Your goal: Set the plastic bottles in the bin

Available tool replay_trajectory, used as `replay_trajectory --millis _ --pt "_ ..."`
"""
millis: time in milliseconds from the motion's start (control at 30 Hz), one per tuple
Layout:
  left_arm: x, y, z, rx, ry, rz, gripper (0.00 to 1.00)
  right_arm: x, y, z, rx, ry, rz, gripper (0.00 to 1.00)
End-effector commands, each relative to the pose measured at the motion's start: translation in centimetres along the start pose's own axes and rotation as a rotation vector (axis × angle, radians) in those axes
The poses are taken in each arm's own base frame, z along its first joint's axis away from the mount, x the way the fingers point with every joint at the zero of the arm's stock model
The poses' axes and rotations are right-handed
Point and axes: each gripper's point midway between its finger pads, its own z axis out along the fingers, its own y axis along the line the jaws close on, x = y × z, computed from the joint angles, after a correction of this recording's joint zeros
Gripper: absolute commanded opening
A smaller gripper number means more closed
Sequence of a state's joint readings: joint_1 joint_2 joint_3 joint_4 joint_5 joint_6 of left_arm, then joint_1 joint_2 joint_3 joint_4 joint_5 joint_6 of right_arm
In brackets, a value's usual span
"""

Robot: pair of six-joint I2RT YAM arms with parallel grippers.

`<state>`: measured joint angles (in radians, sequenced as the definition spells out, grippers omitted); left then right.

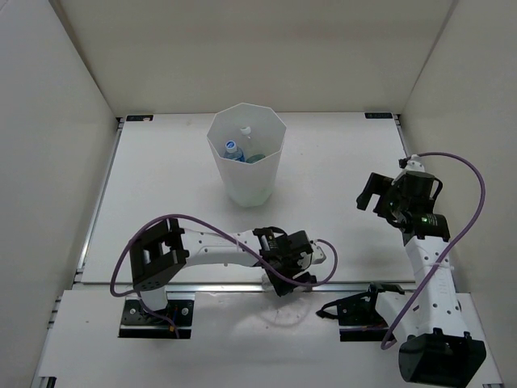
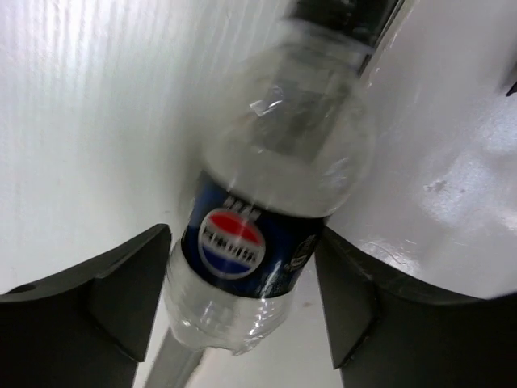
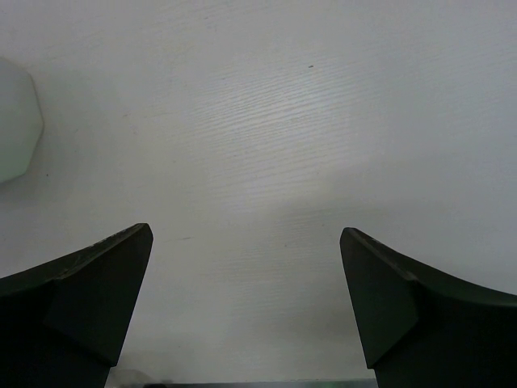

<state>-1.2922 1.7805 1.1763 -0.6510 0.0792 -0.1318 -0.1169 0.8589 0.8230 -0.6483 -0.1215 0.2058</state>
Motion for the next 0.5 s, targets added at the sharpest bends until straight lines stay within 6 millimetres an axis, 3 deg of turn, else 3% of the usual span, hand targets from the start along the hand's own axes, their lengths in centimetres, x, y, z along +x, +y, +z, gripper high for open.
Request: replay_trajectory --millis 0,233,300,400,467 --pt "-3.1 0.2 -1.7 -0.037 -0.110 0.012 0.77 -1.4 0.2 -0.5 -0.026 -0.069 -0.016 0.99" --pt "-3.6 0.6 -2.8 -0.013 -0.165 -0.035 0.54 -1.5 -0.3 -0.4 -0.002 -0.081 -0.016 1.00" --pt "-4.0 0.5 -3.6 -0.002 -0.185 -0.037 0.44 -1.6 -0.3 -0.5 -0.004 -0.099 -0.006 0.99" --pt "-5.5 0.7 -5.8 0.012 -0.251 -0.058 0.39 -1.9 -0.4 -0.5 -0.009 -0.113 0.001 0.99" --pt "-7.3 1.3 -8.5 -0.002 -0.327 -0.081 0.38 -1.5 -0.7 -0.5 0.005 -0.095 -0.002 0.99"
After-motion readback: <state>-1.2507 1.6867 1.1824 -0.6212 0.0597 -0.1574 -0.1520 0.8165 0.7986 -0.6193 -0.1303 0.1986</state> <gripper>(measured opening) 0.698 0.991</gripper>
